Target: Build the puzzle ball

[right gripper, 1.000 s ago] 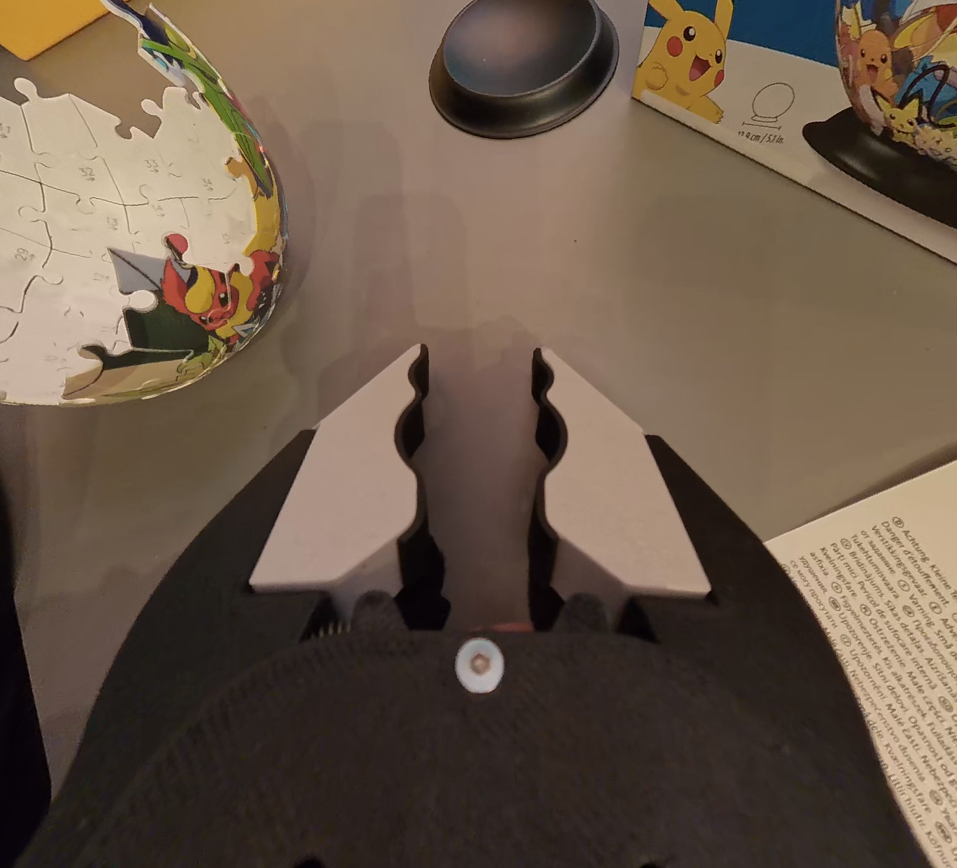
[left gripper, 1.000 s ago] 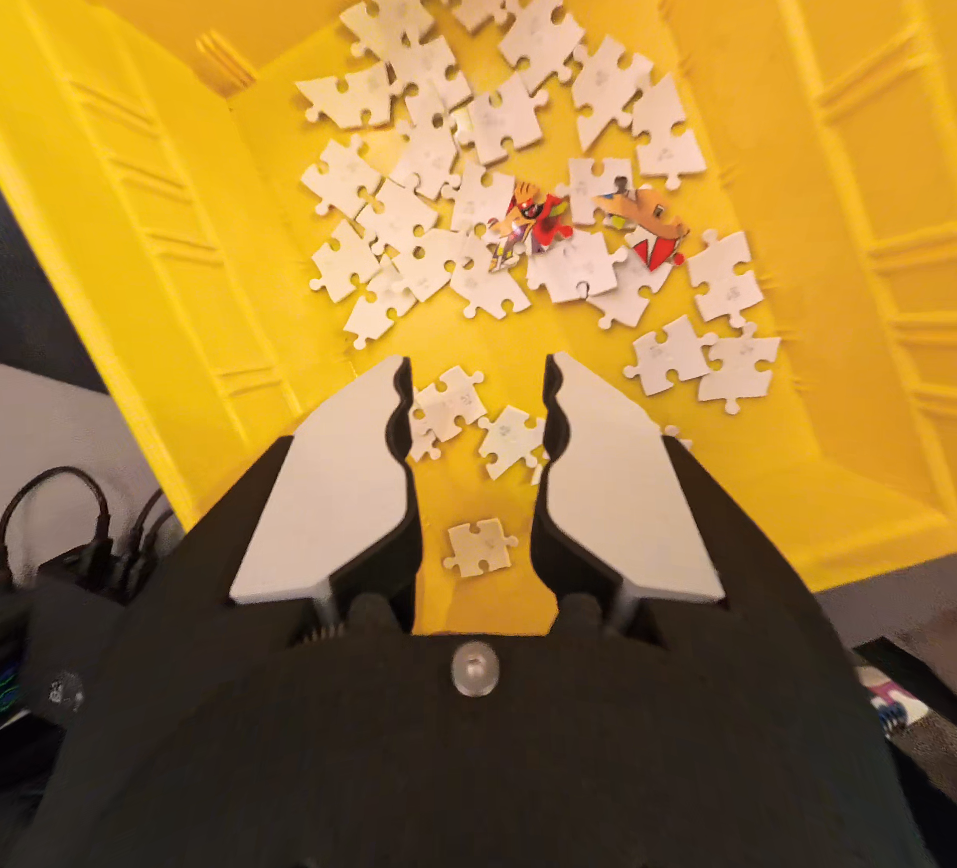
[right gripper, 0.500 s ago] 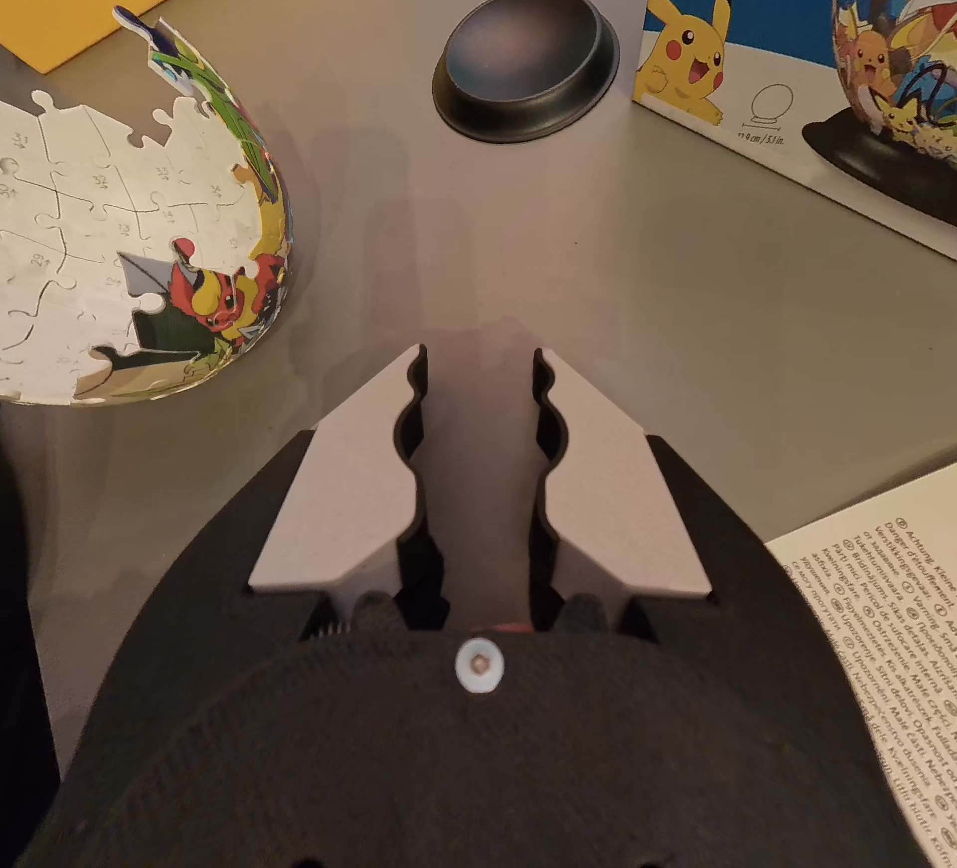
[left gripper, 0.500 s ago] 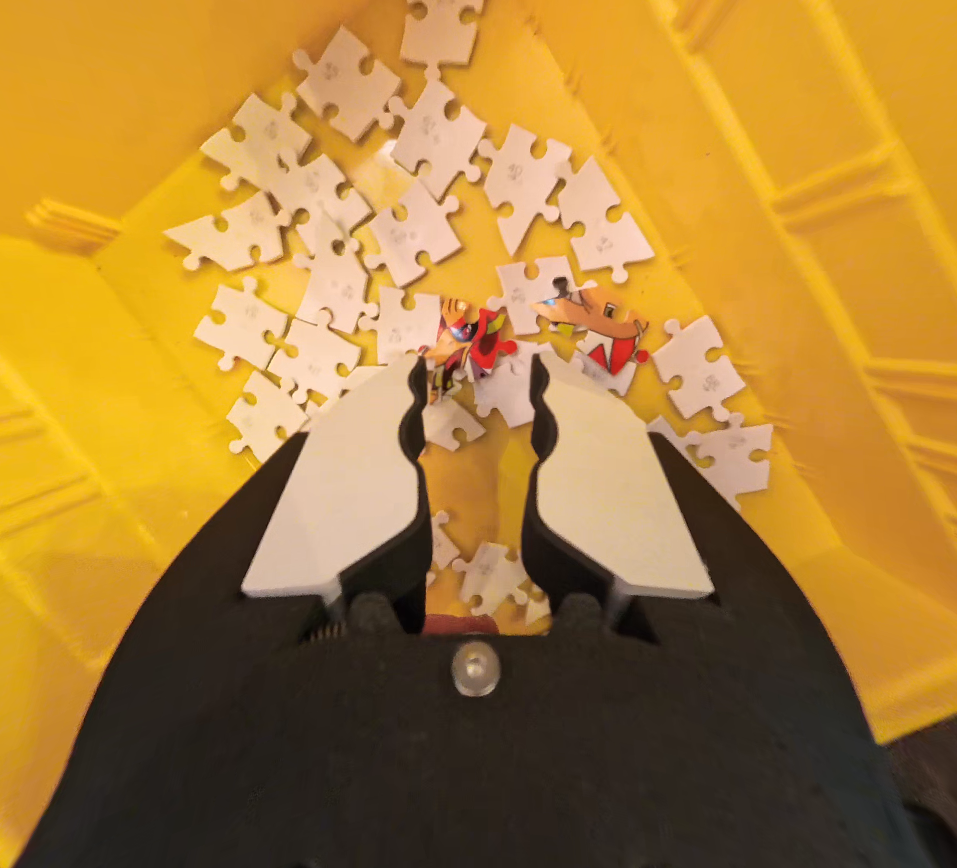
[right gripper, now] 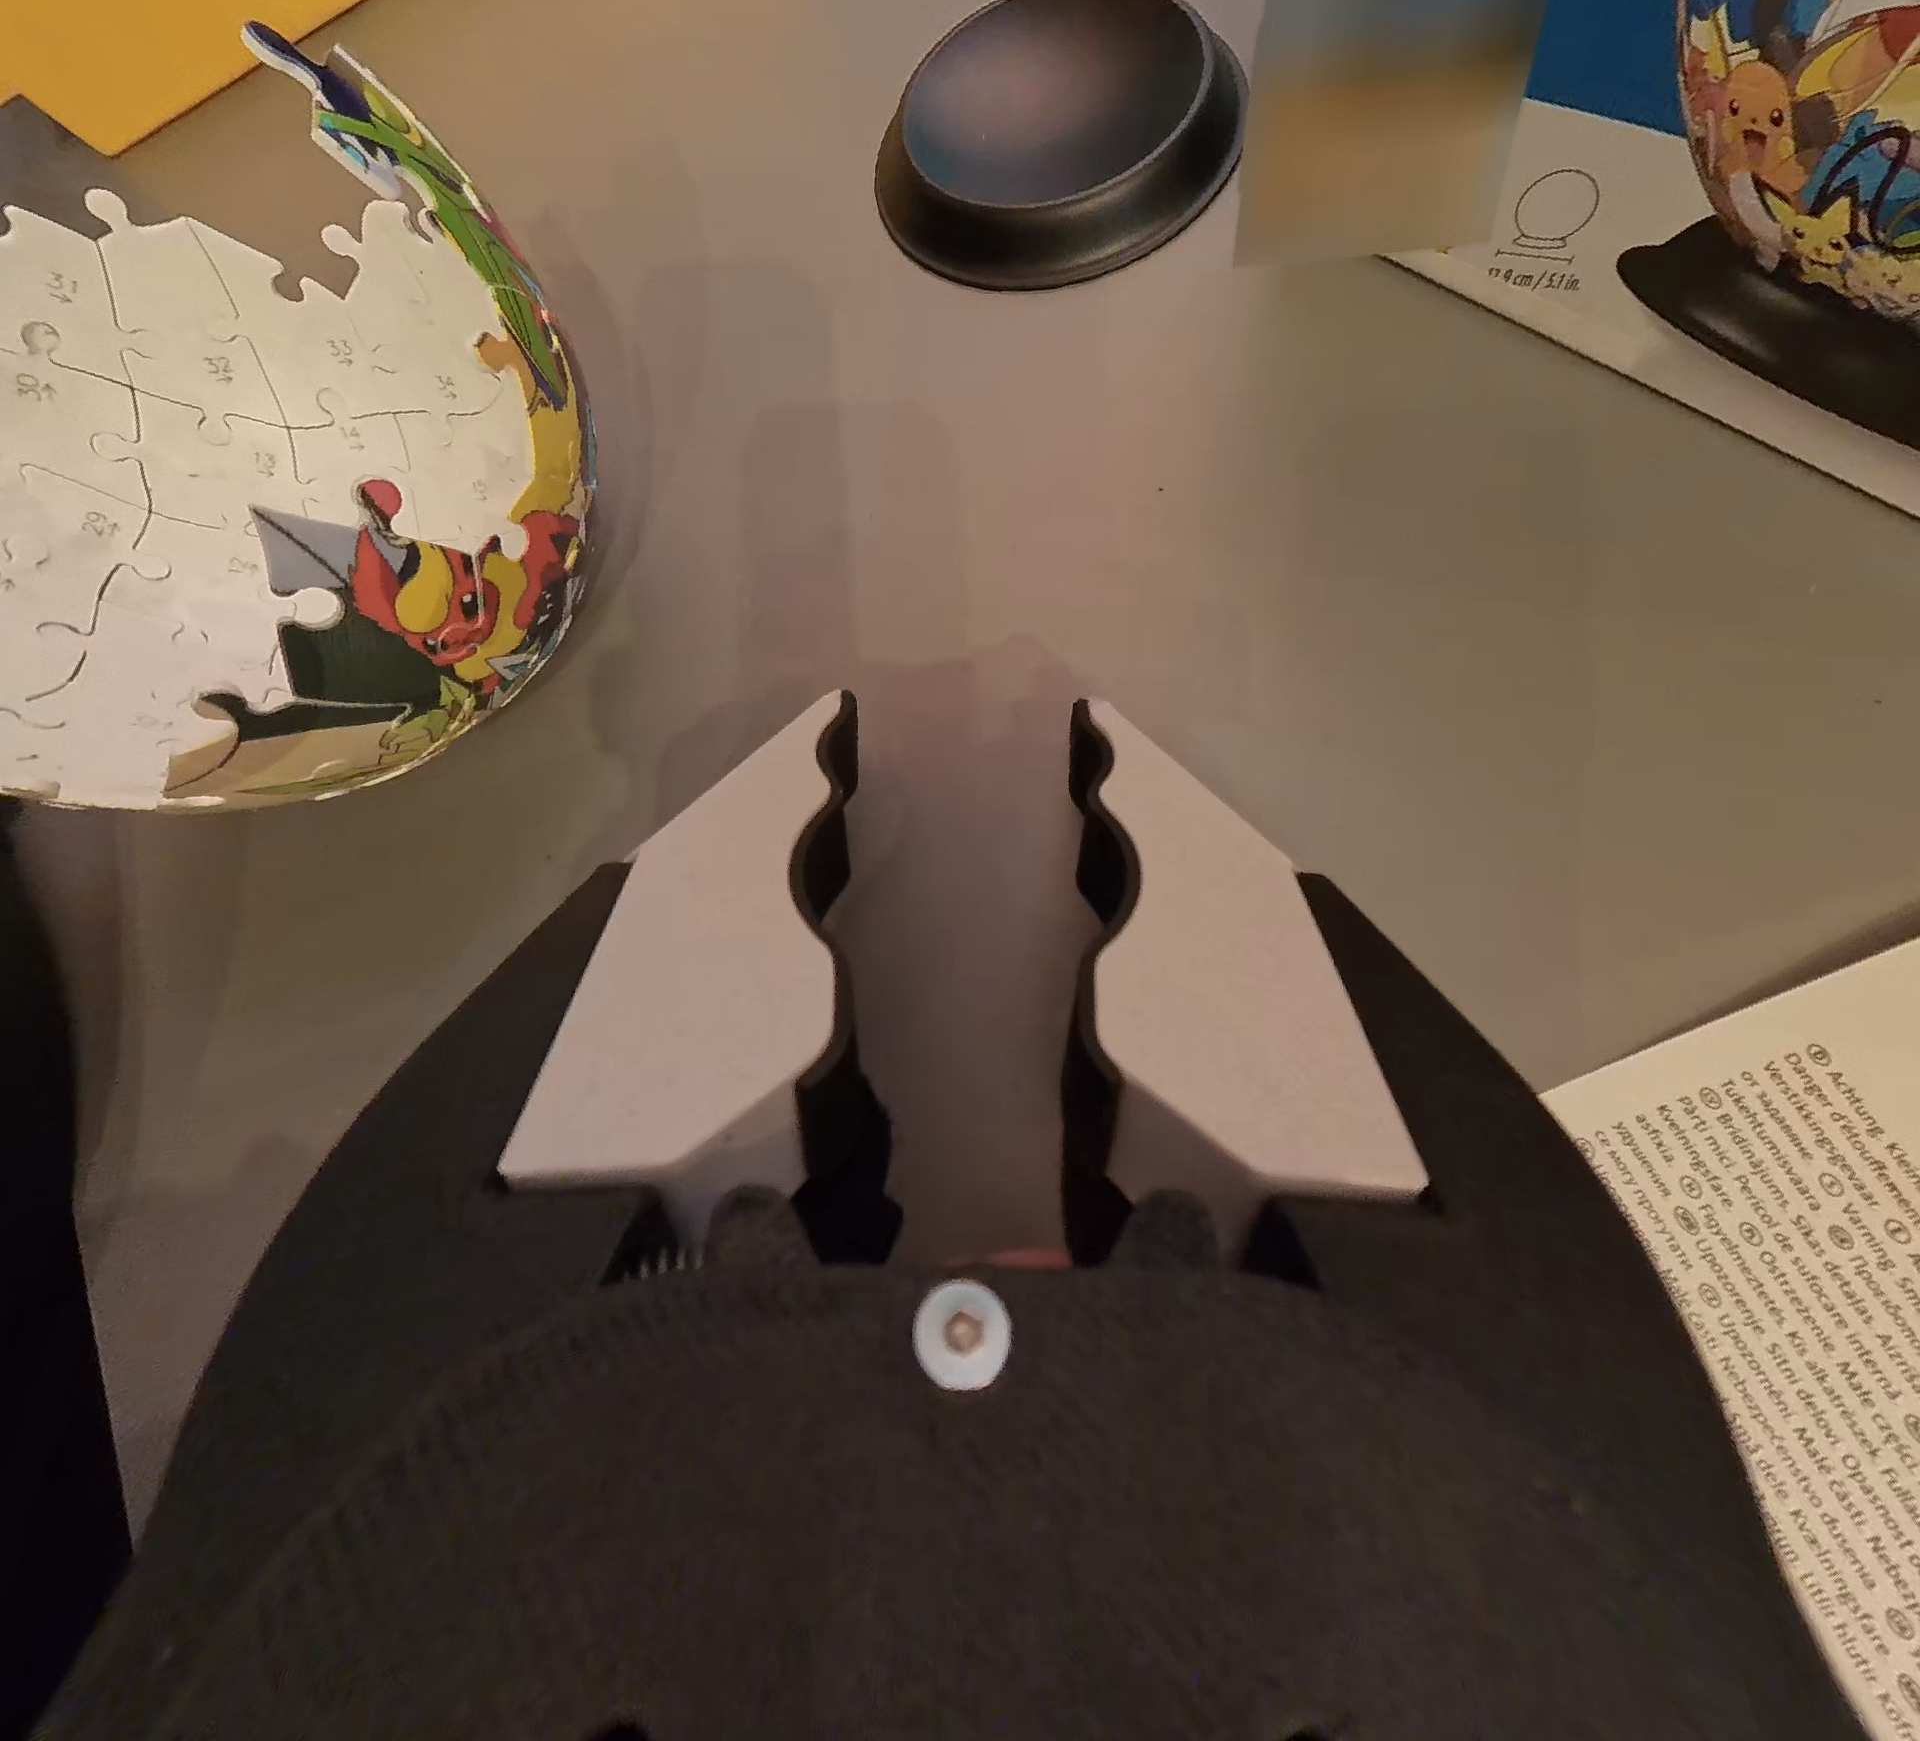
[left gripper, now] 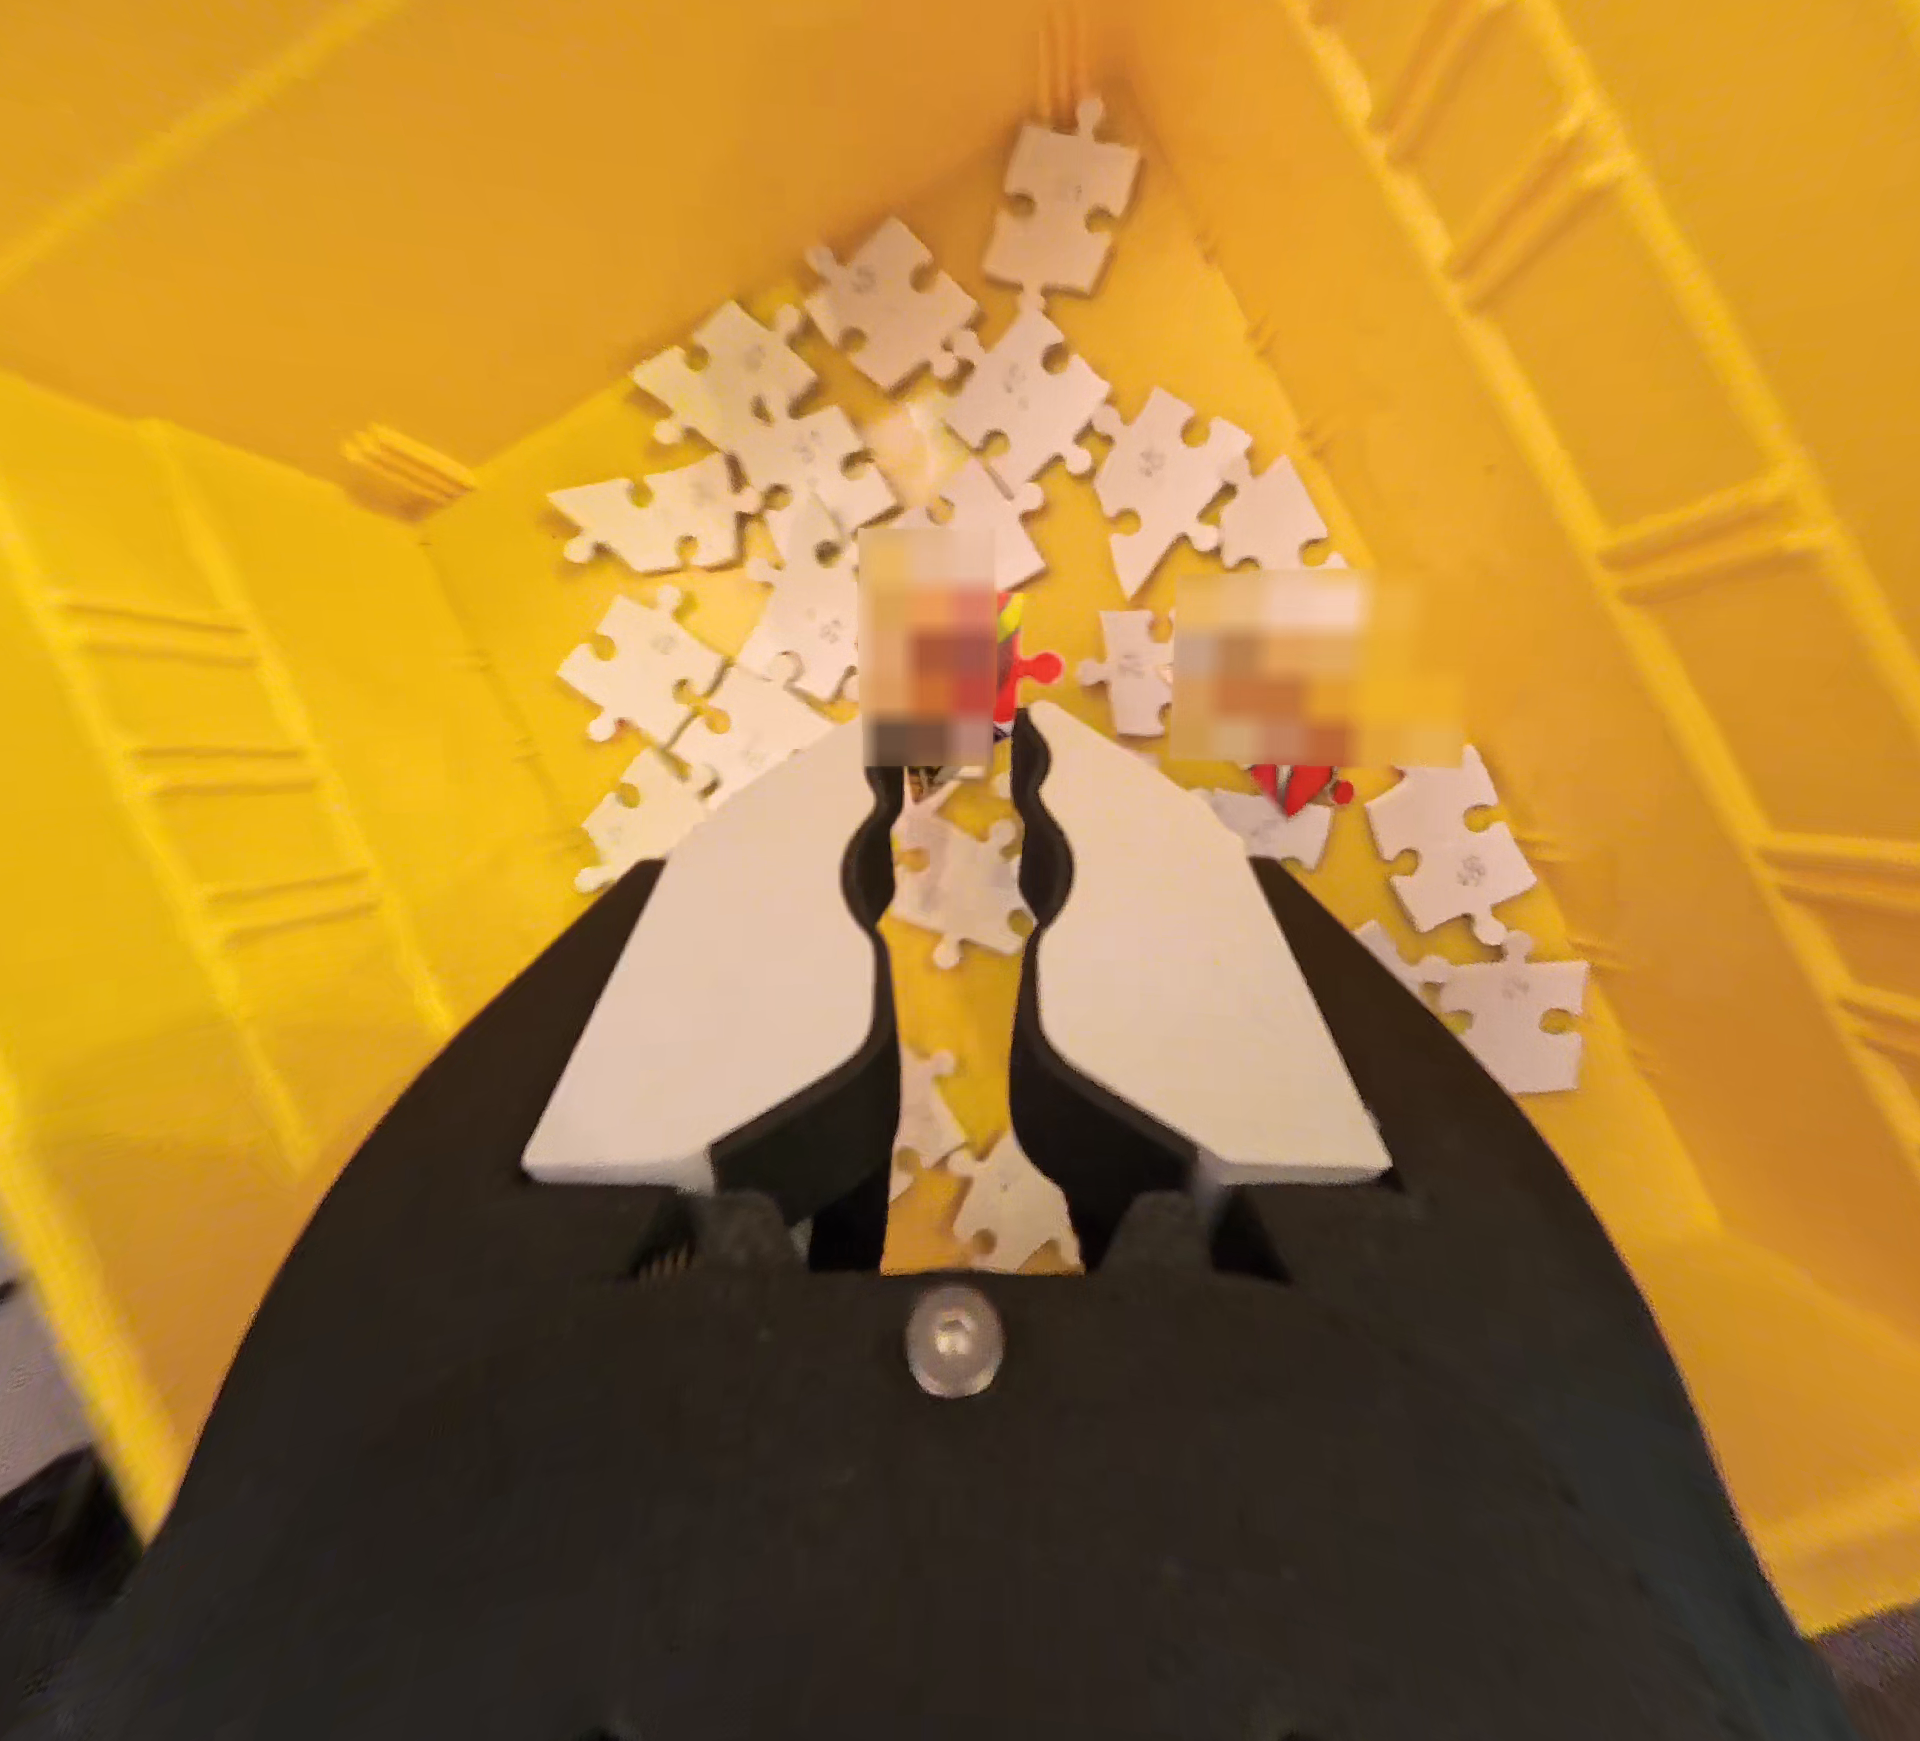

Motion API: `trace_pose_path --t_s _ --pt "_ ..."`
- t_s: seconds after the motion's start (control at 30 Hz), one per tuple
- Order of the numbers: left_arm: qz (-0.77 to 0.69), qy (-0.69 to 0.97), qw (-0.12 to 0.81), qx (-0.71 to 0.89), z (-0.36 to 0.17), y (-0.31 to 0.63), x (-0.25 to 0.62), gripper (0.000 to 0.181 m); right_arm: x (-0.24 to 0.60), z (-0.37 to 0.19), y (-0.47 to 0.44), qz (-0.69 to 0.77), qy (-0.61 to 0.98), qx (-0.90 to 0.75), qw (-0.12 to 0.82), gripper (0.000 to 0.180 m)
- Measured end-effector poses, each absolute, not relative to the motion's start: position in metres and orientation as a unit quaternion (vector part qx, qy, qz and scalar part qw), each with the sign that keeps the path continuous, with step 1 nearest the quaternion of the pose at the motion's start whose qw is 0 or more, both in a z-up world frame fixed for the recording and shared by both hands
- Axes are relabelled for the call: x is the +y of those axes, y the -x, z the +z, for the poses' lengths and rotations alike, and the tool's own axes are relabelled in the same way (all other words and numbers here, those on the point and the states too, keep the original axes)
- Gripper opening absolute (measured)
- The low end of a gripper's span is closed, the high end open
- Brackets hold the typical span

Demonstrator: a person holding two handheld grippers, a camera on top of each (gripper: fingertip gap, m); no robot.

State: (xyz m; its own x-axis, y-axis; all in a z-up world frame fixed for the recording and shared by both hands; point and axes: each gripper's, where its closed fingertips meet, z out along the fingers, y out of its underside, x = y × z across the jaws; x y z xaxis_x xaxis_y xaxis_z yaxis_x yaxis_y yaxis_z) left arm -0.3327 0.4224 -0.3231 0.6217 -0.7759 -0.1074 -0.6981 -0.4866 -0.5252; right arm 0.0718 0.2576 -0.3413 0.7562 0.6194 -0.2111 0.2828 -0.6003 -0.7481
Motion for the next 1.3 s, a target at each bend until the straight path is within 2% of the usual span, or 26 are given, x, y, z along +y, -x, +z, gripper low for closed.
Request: trace_pose_path --t_s 0.17,0.3,0.4,0.53,0.7,0.83,1.3 --pt "0.055 0.834 0.261 0.483 -0.327 0.349 0.411 0.020 0.257 -0.341 -0.071 0.234 0.863 -0.262 0.363 0.039" --pt "0.050 0.834 0.247 0.491 -0.336 0.348 0.395 0.020 0.257 -0.341 -0.071 0.235 0.862 -0.264 0.364 0.039" --pt "0.005 0.851 0.250 0.461 -0.337 0.346 0.389 0.028 0.257 -0.341 -0.071 0.236 0.862 -0.264 0.363 0.039" --pt "0.010 0.852 0.252 0.458 -0.338 0.355 0.387 0.020 0.257 -0.341 -0.071 0.238 0.862 -0.264 0.362 0.039" --pt "0.033 0.829 0.242 0.503 -0.346 0.350 0.388 0.031 0.256 -0.341 -0.070 0.238 0.862 -0.265 0.361 0.039" --pt "0.033 0.825 0.243 0.510 -0.348 0.346 0.395 0.016 0.256 -0.340 -0.070 0.239 0.861 -0.265 0.362 0.039" --pt "-0.056 0.844 0.264 0.463 -0.335 0.340 0.393 0.004 0.256 -0.340 -0.070 0.242 0.861 -0.265 0.361 0.039"
